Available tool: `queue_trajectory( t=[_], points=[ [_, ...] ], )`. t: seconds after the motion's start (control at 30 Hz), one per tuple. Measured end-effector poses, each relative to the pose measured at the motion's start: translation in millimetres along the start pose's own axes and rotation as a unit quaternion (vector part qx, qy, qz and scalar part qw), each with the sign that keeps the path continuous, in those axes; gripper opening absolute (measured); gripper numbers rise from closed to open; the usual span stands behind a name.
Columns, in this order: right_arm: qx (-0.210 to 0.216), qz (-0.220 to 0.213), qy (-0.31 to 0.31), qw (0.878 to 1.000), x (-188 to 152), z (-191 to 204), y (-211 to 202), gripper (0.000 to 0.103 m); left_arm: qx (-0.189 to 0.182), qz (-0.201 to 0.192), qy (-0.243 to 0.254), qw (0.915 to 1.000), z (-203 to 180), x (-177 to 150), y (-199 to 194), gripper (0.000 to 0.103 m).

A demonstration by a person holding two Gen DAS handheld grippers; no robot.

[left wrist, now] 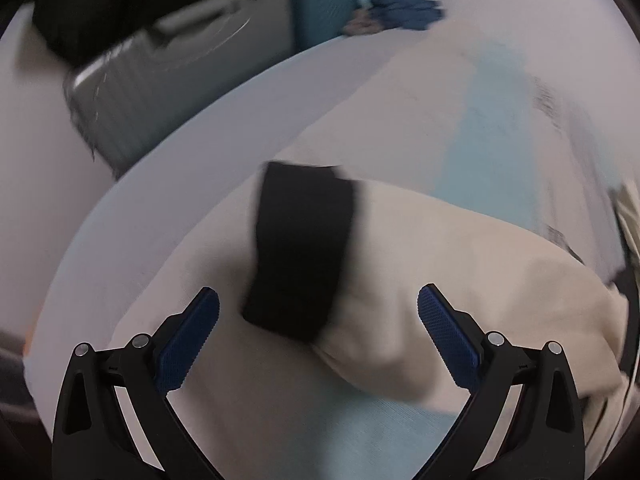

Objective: Fold large clothes
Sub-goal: 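Grasp the black sleeve cuff with the left gripper and lift it, then carry the cuff across the jacket body while the right gripper grasps the other black cuff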

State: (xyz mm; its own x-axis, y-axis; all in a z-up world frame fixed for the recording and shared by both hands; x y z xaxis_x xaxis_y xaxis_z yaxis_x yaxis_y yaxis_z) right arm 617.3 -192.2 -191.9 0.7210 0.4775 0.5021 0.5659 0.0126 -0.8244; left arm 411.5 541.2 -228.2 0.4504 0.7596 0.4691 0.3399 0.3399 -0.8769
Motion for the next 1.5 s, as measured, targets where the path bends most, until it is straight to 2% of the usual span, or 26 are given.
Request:
queue_trajectory(
  t=[0.17,0.23,0.37,0.43,0.5,0.6,0.77,0.9,1.0,1.07,1.17,1.37,1.5],
  points=[
    [0.003,0.032,-0.001,0.999,10,6,39,0.096,-0.003,0.039,0.003,0.9992,3,-1,38,0.097],
    [-0.002,0.037,-0.002,0.999,17,3,51,0.096,0.009,0.048,0.008,0.9988,3,-4,46,0.098],
    [-0.013,0.050,0.001,0.999,27,-9,70,0.096,0.025,0.034,0.014,0.9990,0,-8,49,0.097],
    [-0.012,0.055,0.008,0.998,29,-17,74,0.096,0.015,0.029,-0.005,0.9994,0,-11,43,0.084],
    [-0.008,0.056,0.016,0.998,30,-23,72,0.096,0.006,0.023,-0.022,0.9995,-3,-12,33,0.065],
    [-0.007,0.054,0.017,0.998,29,-28,66,0.096,0.002,0.014,-0.023,0.9996,-13,-16,17,0.051],
    [-0.006,0.055,0.021,0.998,22,-41,57,0.096,0.021,-0.026,-0.005,0.9994,-32,-17,-18,0.048],
    [-0.008,0.052,0.026,0.998,19,-54,52,0.096,0.016,-0.064,0.004,0.9978,-60,-9,-58,0.048],
    [-0.007,0.050,0.032,0.998,16,-63,50,0.096,-0.001,-0.089,0.025,0.9958,-102,-21,-96,0.048],
    [-0.009,0.048,0.034,0.998,14,-71,48,0.096,-0.012,-0.089,0.034,0.9954,-124,-26,-111,0.048],
    [-0.011,0.046,0.042,0.998,9,-85,44,0.096,-0.037,-0.085,0.058,0.9940,-176,-50,-135,0.048],
    [-0.013,0.034,0.060,0.998,-2,-122,35,0.096,-0.094,-0.098,0.123,0.9830,-317,-115,-173,0.048],
    [-0.016,0.026,0.070,0.997,-13,-152,36,0.096,-0.140,-0.086,0.163,0.9728,-418,-177,-182,0.048]
  ],
)
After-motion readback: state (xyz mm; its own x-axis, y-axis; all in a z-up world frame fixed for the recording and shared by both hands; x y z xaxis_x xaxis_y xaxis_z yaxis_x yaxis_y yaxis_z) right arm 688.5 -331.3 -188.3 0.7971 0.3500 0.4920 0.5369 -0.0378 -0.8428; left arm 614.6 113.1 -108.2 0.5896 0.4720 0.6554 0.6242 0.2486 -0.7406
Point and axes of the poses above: each gripper's, at about its wrist camera, not at the fingertips, and y roughly the way its jaws point, z to its left, x to its top, the point moved 5 cm from there along y, roughly the way its jaws point, and after that the axes turned 13 degrees about -y, right-handed, at the moved point
